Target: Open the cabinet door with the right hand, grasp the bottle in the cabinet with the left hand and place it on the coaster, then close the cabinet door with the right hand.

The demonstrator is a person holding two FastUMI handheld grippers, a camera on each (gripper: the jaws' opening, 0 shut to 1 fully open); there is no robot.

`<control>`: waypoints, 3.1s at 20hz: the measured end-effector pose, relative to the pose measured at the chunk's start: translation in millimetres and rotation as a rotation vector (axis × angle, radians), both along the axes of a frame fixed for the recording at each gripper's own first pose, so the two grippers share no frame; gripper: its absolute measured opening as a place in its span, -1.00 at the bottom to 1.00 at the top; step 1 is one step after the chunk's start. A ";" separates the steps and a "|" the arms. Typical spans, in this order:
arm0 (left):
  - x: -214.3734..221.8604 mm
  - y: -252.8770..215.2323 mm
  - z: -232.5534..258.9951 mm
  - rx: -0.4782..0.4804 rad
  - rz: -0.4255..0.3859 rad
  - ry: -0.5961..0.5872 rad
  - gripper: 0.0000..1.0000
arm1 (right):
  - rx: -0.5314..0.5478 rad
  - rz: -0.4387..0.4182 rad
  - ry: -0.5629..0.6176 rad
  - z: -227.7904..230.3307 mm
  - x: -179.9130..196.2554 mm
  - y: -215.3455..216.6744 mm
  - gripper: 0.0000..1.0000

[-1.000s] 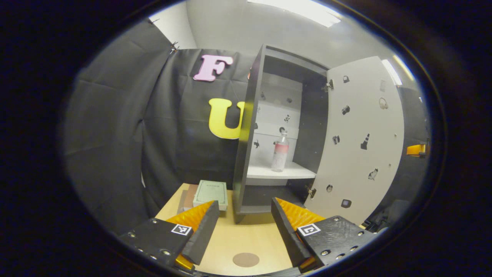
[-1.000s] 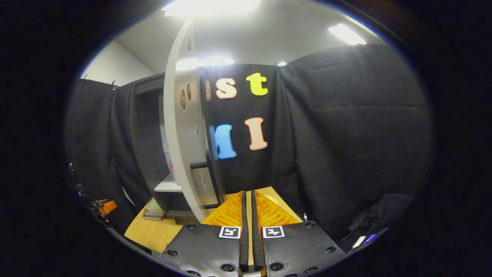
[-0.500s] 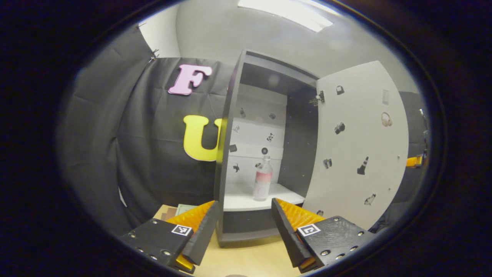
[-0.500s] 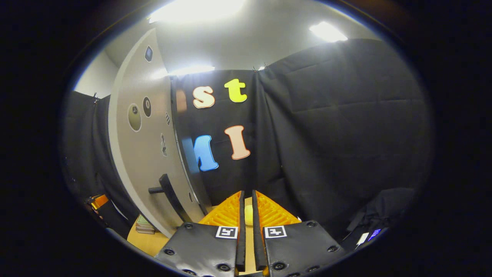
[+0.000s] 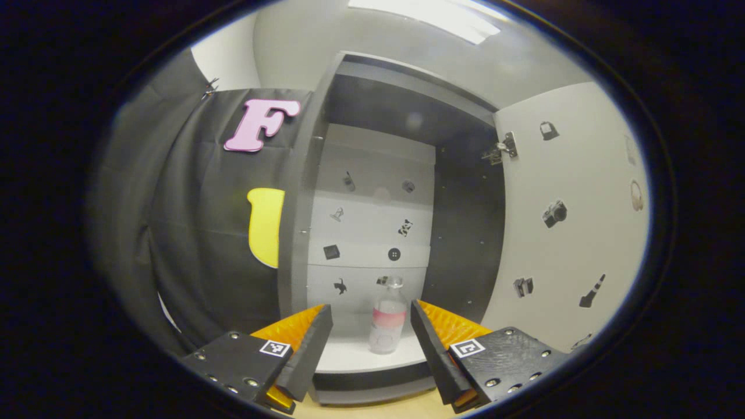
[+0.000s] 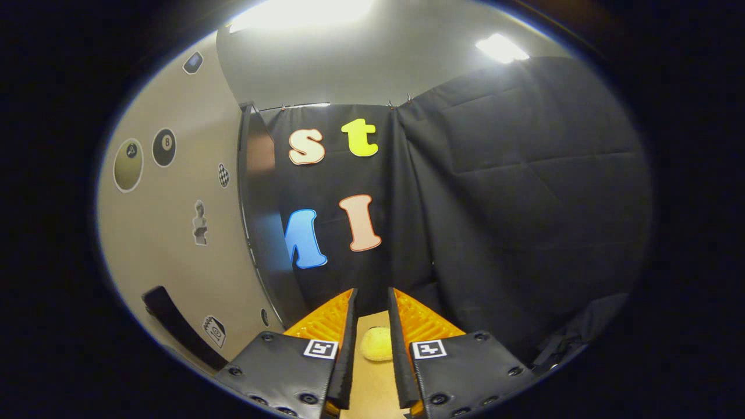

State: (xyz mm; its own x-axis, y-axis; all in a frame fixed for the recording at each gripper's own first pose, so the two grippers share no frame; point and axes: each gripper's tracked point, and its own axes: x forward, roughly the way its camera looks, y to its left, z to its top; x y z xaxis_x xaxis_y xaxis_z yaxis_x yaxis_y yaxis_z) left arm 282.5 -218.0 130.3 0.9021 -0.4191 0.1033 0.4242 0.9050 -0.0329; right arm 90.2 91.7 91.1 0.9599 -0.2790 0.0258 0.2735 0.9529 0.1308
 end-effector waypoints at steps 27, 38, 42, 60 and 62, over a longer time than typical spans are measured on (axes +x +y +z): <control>148.0 -106.4 -77.0 0.022 -0.079 0.140 0.63 | 0.089 -0.074 0.004 -32.6 18.9 -55.9 0.96; 137.8 -104.1 -79.8 0.025 -0.073 0.124 0.43 | 0.110 -0.005 0.035 -47.2 40.6 -55.5 0.86; 106.1 -91.3 -62.1 0.046 -0.045 0.050 0.41 | 0.100 0.055 0.038 -43.1 53.2 -52.4 0.96; -115.1 76.6 -159.3 0.019 0.043 0.103 0.41 | 0.120 0.197 0.060 -50.5 13.8 16.1 0.96; -130.0 92.3 -198.5 0.022 0.063 0.125 0.41 | 0.089 0.185 0.065 -47.6 3.2 13.5 0.96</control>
State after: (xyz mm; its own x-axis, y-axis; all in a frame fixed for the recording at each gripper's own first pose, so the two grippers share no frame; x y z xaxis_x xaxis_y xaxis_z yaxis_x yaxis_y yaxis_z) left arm 152.5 -125.7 -68.2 0.9318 -0.3623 -0.0203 0.3605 0.9307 -0.0623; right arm 93.5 105.2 43.5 0.9939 -0.0958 -0.0552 0.1052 0.9731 0.2049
